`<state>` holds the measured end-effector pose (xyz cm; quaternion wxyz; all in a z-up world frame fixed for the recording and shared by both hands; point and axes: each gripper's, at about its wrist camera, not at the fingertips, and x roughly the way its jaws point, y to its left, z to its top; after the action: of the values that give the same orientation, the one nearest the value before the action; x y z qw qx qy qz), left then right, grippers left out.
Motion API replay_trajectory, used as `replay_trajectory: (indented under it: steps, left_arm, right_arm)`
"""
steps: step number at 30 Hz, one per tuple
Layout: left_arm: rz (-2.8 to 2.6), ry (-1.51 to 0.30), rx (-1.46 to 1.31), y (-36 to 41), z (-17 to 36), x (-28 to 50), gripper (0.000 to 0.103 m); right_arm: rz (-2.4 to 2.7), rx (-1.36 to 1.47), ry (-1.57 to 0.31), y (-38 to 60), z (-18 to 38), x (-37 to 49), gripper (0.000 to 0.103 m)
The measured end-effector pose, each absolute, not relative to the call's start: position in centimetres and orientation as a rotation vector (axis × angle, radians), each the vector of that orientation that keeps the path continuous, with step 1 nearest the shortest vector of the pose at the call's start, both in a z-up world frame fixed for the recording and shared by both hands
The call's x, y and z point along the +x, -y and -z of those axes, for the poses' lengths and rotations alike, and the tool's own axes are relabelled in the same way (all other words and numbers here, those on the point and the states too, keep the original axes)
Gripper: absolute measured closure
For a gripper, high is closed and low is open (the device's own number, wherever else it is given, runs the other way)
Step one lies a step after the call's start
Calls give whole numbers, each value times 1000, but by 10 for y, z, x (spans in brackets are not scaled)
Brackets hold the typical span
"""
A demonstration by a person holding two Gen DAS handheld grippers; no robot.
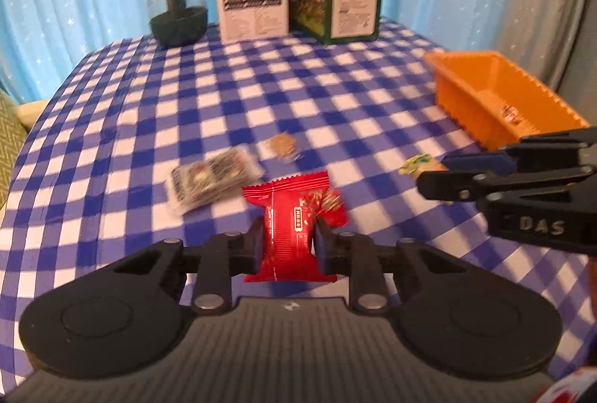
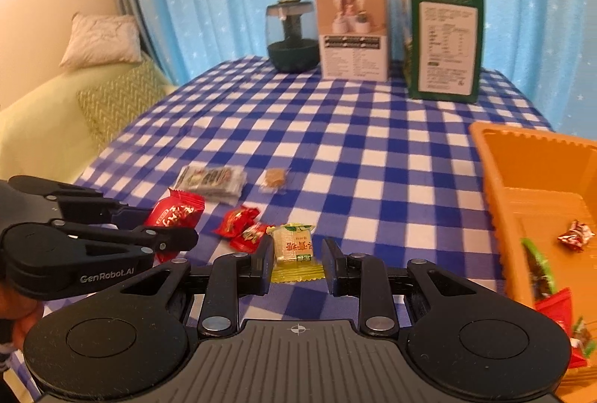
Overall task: Organize snacks
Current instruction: 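Carry the yellow candy with the right gripper while the left gripper carries the red packet over the tray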
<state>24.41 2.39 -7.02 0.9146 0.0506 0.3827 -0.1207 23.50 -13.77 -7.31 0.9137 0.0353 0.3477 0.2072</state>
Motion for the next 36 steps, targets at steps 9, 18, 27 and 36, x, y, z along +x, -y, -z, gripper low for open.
replay_trajectory:
  steps: [9,18,27,36]
  left_arm:
    - [328,-736,93,28,39,246,79]
    - [424,-693,87,89,18,249,80]
    - [521,-685,114,149,13,248,79]
    - [573,-686,136,184,18,251,80]
  right_arm:
    - [-305,126,-664,182,47,232,75]
    - [-155,166,-607,248,22,218,75]
    - [-44,171,-579,306,13,200,75]
    - [51,214,-589,350,21,198,75]
